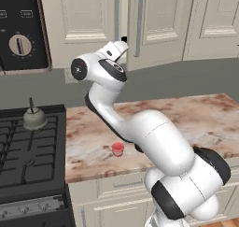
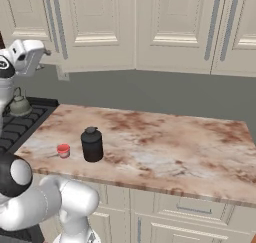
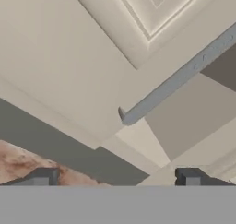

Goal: Pick the pan from the cabinet and place it on the stove. Then turn on the stove burner for the pan.

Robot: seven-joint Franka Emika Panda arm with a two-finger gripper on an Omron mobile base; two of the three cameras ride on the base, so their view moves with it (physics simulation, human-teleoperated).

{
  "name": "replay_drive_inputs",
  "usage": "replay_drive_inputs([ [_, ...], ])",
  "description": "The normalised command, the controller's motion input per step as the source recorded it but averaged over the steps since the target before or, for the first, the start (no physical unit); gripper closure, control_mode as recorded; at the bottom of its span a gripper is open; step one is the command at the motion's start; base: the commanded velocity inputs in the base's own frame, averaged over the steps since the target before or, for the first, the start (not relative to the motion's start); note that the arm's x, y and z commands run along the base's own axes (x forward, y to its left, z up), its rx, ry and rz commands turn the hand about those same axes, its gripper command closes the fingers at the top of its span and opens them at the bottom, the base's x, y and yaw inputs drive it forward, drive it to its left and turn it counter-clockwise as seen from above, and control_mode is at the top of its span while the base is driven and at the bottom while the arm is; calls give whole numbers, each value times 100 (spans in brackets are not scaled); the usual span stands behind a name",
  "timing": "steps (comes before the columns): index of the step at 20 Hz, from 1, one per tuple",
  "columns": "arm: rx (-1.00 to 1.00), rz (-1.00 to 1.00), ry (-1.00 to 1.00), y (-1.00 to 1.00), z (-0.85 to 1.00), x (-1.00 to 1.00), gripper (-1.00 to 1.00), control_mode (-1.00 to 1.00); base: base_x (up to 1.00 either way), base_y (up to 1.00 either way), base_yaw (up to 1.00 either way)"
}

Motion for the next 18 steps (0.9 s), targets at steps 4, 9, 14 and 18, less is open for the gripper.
replay_drive_inputs([
  [4, -5, 0, 3, -4, -3, 54, -100, -100, 0, 0, 0],
  [9, -4, 0, 6, -2, 0, 39, -100, -100, 0, 0, 0],
  [14, -5, 0, 7, 0, 0, 41, -100, -100, 0, 0, 0],
  [18, -5, 0, 6, 0, -2, 40, -100, -100, 0, 0, 0],
])
